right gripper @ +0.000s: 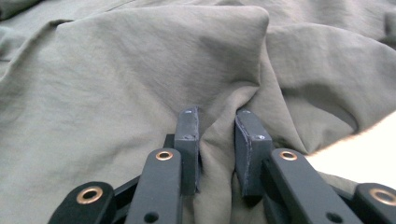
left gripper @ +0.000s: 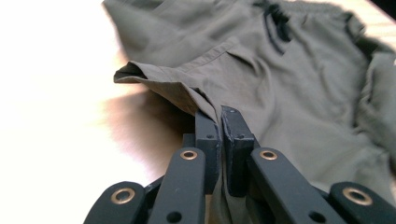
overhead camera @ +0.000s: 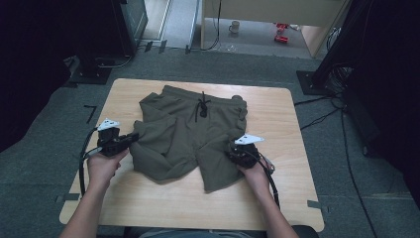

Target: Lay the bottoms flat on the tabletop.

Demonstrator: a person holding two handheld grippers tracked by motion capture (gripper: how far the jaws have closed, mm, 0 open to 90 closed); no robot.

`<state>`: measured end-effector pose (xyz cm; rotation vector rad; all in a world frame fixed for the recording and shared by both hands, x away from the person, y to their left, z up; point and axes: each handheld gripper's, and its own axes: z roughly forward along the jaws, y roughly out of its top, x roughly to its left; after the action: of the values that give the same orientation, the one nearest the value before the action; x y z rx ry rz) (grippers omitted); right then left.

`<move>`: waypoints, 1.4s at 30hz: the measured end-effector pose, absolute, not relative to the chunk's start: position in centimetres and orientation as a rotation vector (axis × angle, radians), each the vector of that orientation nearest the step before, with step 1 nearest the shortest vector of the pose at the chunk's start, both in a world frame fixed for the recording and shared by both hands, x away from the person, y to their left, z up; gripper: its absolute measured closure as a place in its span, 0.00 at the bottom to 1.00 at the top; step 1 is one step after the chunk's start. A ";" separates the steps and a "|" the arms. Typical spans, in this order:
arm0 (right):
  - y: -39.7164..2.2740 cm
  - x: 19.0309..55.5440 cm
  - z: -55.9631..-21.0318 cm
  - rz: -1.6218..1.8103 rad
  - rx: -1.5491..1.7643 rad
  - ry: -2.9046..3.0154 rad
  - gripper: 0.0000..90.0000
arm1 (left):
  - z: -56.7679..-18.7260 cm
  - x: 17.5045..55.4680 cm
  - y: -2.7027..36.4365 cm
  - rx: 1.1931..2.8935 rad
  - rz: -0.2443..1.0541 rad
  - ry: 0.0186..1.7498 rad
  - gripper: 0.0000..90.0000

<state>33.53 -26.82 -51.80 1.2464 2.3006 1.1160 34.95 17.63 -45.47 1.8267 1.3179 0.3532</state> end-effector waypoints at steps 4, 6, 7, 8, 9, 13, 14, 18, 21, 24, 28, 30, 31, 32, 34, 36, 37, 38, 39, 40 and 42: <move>-27.4 33.8 -51.8 1.099 1.262 2.276 0.81 | -45.8 34.4 18.5 1.832 0.355 1.342 0.96; -27.7 33.9 -51.8 1.090 1.262 2.261 0.81 | -45.9 34.2 18.7 1.837 0.359 1.347 0.96; -27.9 34.0 -51.8 1.086 1.266 2.254 0.81 | -46.0 34.0 18.8 1.840 0.359 1.350 0.96; -28.0 34.1 -51.8 1.085 1.270 2.248 0.81 | -46.1 33.8 18.9 1.844 0.357 1.354 0.96; -28.3 34.2 -51.9 1.088 1.281 2.239 0.81 | -46.1 33.7 19.0 1.846 0.357 1.355 0.96; -29.0 34.4 -52.0 1.090 1.309 2.209 0.81 | -46.3 32.8 19.3 1.860 0.357 1.357 0.96; -29.1 34.5 -52.0 1.087 1.312 2.205 0.81 | -46.3 32.6 19.4 1.861 0.354 1.358 0.96; -29.5 34.6 -52.0 1.064 1.304 2.187 0.80 | -46.4 31.8 19.6 1.871 0.340 1.355 0.96; -29.7 35.0 -51.8 1.043 1.322 2.196 0.77 | -46.4 31.1 19.5 1.885 0.334 1.343 0.96; -30.1 35.3 -51.8 1.040 1.343 2.180 0.76 | -46.4 30.1 19.4 1.896 0.317 1.338 0.96; -30.3 35.5 -51.8 1.048 1.366 2.168 0.77 | -46.5 28.6 19.1 1.913 0.296 1.319 0.95; -30.2 35.5 -51.8 1.046 1.366 2.168 0.76 | -46.4 28.0 19.1 1.920 0.293 1.309 0.93; -30.3 35.5 -51.8 1.048 1.369 2.170 0.76 | -46.3 27.9 19.1 1.908 0.299 1.304 0.91; -30.3 35.6 -51.8 1.047 1.369 2.172 0.75 | -46.1 27.8 19.2 1.895 0.303 1.297 0.88; -30.2 35.5 -51.6 1.043 1.367 2.176 0.73 | -45.6 27.7 19.5 1.851 0.313 1.292 0.85; -30.2 35.3 -51.3 1.069 1.359 2.172 0.72 | -45.1 27.7 19.6 1.833 0.332 1.276 0.83; -30.2 35.2 -51.0 1.089 1.356 2.167 0.72 | -44.8 27.8 19.5 1.826 0.345 1.259 0.83; -30.2 35.1 -50.7 1.125 1.353 2.150 0.72 | -44.7 27.9 19.5 1.824 0.350 1.252 0.83; -30.2 35.0 -50.6 1.141 1.351 2.141 0.71 | -44.6 28.2 19.3 1.826 0.354 1.248 0.82; -30.2 34.9 -50.4 1.167 1.350 2.124 0.70 | -44.5 28.6 19.1 1.835 0.355 1.242 0.82; -30.2 34.9 -50.2 1.201 1.348 2.107 0.69 | -44.1 29.3 18.7 1.839 0.353 1.231 0.81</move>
<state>34.88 -30.16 -50.19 1.3476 2.1069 1.2011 29.32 18.71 -44.15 1.8394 1.2310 0.3532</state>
